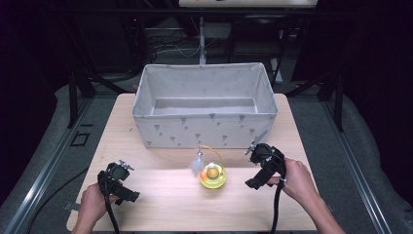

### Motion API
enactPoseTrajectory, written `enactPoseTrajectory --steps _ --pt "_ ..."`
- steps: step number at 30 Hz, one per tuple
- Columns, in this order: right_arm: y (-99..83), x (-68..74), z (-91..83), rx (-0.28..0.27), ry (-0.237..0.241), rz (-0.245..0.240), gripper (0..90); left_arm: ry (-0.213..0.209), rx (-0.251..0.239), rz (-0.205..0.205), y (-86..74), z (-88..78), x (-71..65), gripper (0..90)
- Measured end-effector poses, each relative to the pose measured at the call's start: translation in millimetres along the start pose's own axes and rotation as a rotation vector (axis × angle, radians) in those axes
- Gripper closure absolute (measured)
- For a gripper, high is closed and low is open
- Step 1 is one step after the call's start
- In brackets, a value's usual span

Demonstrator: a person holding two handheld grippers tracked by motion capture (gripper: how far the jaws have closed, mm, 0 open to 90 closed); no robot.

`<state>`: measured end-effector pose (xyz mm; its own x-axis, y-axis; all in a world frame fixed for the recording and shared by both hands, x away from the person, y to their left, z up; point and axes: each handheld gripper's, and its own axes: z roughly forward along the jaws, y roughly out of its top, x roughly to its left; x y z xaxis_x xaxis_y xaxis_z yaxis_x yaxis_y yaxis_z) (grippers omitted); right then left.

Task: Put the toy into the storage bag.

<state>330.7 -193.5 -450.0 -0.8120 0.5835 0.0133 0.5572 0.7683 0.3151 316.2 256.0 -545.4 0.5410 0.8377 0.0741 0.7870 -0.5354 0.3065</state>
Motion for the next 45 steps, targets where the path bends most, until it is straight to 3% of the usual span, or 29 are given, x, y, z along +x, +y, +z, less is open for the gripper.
enactPoseTrajectory --steps 7,16,32,36,37,45 --pt "28.9 8.4 -6.3 0.027 0.022 -0.074 5.1 -0.002 0.001 0.000 -0.2 0.3 0.2 0.3" --pt "56.8 17.9 -5.3 0.036 0.063 -0.127 5.1 -0.002 0.003 0.002 -0.1 0.6 0.7 0.3" --pt "91.2 34.8 -17.7 0.089 0.037 -0.229 15.6 -0.011 0.005 0.006 0.3 1.3 -0.1 0.1" --pt "97.5 37.4 -22.0 0.092 0.031 -0.247 19.0 -0.012 0.007 0.009 0.4 1.6 -0.1 0.1" --pt "102.2 39.0 -24.4 0.097 0.028 -0.259 25.0 -0.011 0.008 0.009 0.4 1.7 -0.3 0.1" --pt "117.8 42.6 -25.1 0.130 0.012 -0.297 41.3 -0.011 0.014 0.013 0.4 2.3 -0.8 0.2"
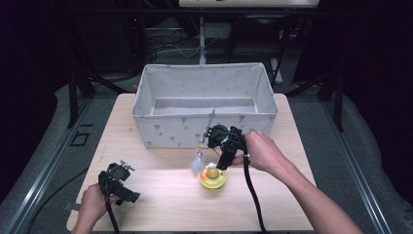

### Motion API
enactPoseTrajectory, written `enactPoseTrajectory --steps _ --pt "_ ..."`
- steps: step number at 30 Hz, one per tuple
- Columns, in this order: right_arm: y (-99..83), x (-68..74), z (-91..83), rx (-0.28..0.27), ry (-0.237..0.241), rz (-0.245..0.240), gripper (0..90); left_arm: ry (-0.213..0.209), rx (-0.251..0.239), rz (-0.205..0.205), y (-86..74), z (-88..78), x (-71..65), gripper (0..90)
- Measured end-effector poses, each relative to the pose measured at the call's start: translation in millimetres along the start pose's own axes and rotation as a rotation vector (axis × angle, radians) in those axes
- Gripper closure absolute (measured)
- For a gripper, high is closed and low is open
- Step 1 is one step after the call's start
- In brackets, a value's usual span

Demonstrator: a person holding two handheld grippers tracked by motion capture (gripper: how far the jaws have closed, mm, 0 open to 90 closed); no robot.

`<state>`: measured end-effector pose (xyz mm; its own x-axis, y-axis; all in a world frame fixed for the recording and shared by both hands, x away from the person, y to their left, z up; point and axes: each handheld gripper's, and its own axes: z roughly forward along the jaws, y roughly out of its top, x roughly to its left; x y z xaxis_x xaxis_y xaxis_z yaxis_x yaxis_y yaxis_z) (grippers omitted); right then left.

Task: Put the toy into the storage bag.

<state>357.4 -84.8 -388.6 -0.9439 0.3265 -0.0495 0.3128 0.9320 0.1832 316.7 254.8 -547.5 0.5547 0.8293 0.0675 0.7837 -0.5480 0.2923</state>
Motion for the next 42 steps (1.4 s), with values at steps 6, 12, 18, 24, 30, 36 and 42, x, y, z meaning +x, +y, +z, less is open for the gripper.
enactPoseTrajectory --steps 6,12,18,24,30,36,42 --pt "11.5 -2.8 5.2 0.039 -0.003 -0.016 57.3 -0.002 0.002 -0.001 0.0 0.4 0.1 0.3" --pt "17.2 -3.9 8.2 0.071 0.001 -0.036 69.5 -0.002 0.005 0.003 0.0 1.3 0.0 0.3" --pt "18.3 -2.7 8.1 0.071 0.004 -0.054 82.4 -0.003 0.010 0.006 0.4 1.9 -0.6 0.4" --pt "18.1 -1.9 8.0 0.072 0.006 -0.065 87.7 -0.001 0.008 0.006 0.3 2.1 -0.5 0.4" --pt "16.7 -3.4 6.2 0.059 0.015 -0.066 87.9 -0.003 0.012 0.009 0.9 2.5 -0.7 0.4" --pt "16.5 -3.4 0.4 0.056 0.015 -0.065 87.9 -0.005 0.014 0.007 0.8 2.6 -0.8 0.4" --pt "14.1 -5.0 -5.8 0.051 0.004 -0.054 87.9 -0.005 0.013 0.012 0.9 2.7 -0.9 0.3"
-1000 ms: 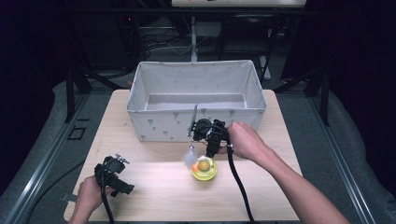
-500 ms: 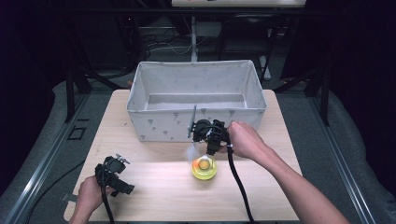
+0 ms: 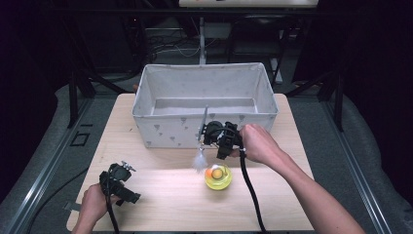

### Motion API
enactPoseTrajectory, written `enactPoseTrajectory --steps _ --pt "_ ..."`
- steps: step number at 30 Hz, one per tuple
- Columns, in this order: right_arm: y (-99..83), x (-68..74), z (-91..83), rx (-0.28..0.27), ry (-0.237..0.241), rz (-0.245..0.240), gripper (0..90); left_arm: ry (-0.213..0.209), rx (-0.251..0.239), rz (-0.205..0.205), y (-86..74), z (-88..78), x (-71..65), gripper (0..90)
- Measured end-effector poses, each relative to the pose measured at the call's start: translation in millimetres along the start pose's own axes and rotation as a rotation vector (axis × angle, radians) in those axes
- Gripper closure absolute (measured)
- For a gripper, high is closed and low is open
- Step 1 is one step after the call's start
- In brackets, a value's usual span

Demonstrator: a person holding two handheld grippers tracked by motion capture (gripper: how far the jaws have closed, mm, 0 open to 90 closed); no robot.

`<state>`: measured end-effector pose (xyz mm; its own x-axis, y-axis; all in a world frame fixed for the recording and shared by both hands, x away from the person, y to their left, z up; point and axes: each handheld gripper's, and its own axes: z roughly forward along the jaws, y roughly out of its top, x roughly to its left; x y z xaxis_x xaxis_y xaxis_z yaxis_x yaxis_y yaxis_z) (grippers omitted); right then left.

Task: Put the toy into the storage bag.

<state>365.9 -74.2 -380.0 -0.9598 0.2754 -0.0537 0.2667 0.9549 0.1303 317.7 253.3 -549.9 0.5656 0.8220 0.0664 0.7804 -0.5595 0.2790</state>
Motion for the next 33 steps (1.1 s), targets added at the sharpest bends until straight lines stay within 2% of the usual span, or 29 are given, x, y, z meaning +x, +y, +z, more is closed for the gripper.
enactPoseTrajectory --steps 10,28,33 --pt "-6.0 -6.9 -9.1 -0.005 -0.012 0.027 87.9 -0.001 0.002 0.000 0.0 0.4 -0.3 0.3" --pt "-34.3 -24.6 -28.1 -0.016 -0.032 0.112 87.9 -0.001 0.004 0.000 -0.2 1.0 -1.1 0.3" --pt "-41.7 -29.5 -33.2 -0.004 -0.035 0.127 87.9 -0.002 0.005 -0.002 -0.2 1.3 -0.6 0.3"
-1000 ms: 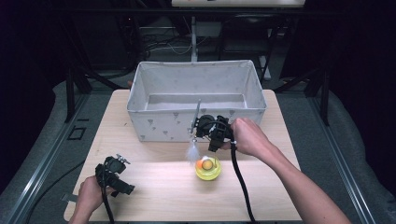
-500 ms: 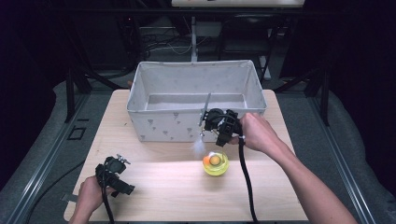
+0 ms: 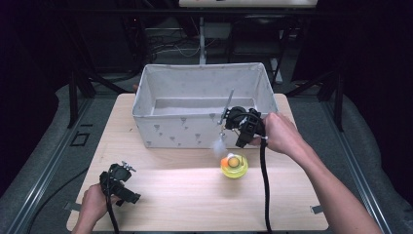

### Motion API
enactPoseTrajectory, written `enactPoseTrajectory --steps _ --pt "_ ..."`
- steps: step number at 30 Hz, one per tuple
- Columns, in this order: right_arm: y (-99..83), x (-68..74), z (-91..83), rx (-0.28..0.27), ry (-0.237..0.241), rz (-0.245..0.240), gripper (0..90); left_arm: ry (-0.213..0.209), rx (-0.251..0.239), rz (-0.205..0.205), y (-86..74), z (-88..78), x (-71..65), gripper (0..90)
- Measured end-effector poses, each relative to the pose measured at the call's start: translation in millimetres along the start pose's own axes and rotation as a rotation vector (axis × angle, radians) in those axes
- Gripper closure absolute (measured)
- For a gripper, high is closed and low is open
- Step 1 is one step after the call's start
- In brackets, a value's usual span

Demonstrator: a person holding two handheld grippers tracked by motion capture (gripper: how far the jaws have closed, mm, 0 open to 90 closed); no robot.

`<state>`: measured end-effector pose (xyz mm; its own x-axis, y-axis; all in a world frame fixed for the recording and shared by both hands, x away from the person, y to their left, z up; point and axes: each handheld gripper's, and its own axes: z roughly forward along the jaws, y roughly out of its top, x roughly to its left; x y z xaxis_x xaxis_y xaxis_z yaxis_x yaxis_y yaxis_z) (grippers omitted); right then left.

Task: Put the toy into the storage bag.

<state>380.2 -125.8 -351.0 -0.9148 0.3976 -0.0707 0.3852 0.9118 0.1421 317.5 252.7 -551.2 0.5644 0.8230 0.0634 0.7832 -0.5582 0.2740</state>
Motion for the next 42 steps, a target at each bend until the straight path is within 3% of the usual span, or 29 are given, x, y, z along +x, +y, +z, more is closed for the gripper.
enactPoseTrajectory --steps 17,29,42 --pt "-22.3 -13.2 -26.0 -0.017 -0.007 0.054 88.0 0.002 -0.001 0.001 -0.3 -0.6 -1.0 0.3" --pt "-34.8 -24.4 -55.5 -0.040 -0.004 0.099 88.0 0.003 0.003 0.001 0.0 0.0 -1.2 0.3" --pt "-34.2 -31.4 -80.2 -0.036 0.007 0.122 88.0 0.002 0.005 0.002 -0.2 -0.1 -1.7 0.3"
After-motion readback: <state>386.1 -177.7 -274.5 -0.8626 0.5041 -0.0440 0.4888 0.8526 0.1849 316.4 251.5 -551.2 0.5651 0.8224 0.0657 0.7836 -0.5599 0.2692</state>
